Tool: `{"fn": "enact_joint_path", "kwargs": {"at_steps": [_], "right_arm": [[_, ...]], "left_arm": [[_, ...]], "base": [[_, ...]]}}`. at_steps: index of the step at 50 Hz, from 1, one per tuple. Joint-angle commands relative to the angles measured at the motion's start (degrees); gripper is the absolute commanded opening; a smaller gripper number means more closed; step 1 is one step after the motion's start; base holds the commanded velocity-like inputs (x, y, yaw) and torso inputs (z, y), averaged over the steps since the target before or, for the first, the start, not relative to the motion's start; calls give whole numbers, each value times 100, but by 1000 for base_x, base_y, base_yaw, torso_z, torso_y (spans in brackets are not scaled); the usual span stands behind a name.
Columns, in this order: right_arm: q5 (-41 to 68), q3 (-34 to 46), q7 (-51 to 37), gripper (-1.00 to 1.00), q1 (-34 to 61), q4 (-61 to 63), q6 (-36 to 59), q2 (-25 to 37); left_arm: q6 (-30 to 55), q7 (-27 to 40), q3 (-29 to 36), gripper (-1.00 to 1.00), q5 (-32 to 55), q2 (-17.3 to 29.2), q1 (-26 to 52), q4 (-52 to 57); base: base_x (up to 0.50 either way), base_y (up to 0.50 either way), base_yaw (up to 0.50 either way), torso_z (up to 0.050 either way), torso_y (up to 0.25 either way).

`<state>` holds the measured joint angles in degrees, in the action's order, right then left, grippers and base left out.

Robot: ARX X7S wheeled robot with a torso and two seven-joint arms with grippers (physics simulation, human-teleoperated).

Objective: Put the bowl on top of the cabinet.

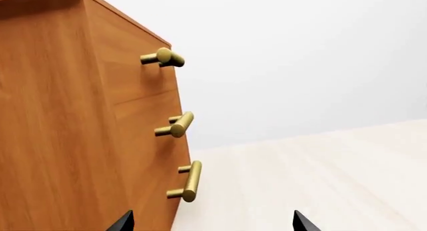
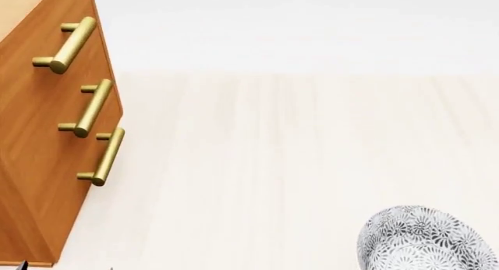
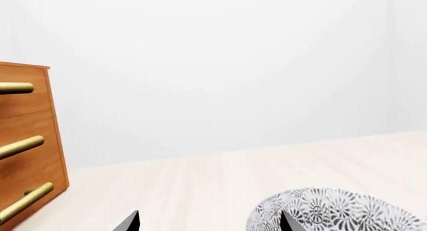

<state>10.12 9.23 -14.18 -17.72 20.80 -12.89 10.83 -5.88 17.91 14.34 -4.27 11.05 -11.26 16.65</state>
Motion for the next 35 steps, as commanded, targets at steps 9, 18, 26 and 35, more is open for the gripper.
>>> {"fn": "enact_joint_path", "kwargs": {"at_steps": [9,18,26,35], "right_arm": [[257,-56,-177,100,26,131,163,39],[179,-79,-402,100,-51,267,274,7],[151,-33,-427,100,-36,245,274,37],[176,1,-446,100,-29,247,276,77]], "left_arm": [[30,49,66,100,53,44,72,-76],[293,119,7,100,182,15,75,27],[242,124,91,100,97,80,76,-9],[286,151,121,100,106,103,90,-7]], "base": [[0,0,0,0,0],[0,0,0,0,0],[0,0,0,18,0],[0,0,0,50,0]]}}
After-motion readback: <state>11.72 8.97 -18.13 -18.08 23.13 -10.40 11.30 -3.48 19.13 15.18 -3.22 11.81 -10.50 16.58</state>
